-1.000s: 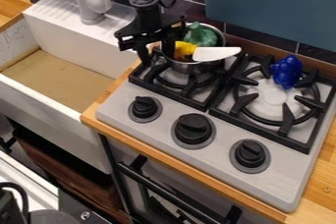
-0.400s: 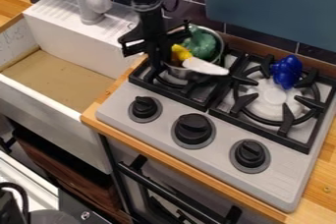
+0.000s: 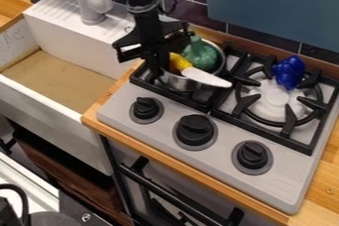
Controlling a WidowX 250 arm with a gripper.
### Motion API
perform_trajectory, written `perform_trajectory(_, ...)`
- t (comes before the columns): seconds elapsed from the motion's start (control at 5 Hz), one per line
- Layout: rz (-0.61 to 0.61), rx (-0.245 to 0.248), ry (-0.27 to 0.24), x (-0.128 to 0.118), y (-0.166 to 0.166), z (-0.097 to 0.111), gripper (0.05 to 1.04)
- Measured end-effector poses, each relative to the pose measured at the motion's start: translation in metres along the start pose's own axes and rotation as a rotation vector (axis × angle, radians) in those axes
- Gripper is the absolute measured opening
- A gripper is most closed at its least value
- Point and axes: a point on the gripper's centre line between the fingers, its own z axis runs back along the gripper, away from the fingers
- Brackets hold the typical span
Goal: Silver bowl taken from left burner to right switch
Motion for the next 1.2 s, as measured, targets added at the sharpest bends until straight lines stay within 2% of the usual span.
perform_trajectory(0.2,0.005,0.003,0.031,-0.012,-0.006,0.008,0.060)
perform_trajectory(0.4,0.019,0.001,0.030,-0.030,-0.006,0.006,0.057)
perform_trajectory(0.6,0.048,0.004,0.016,-0.052,-0.007,-0.005,0.056)
perform_trajectory(1.0,0.037,-0.043,0.032,-0.079,-0.017,-0.012,0.056)
perform_trajectory(1.2,0.034,-0.044,0.048,-0.085,-0.018,-0.013,0.056)
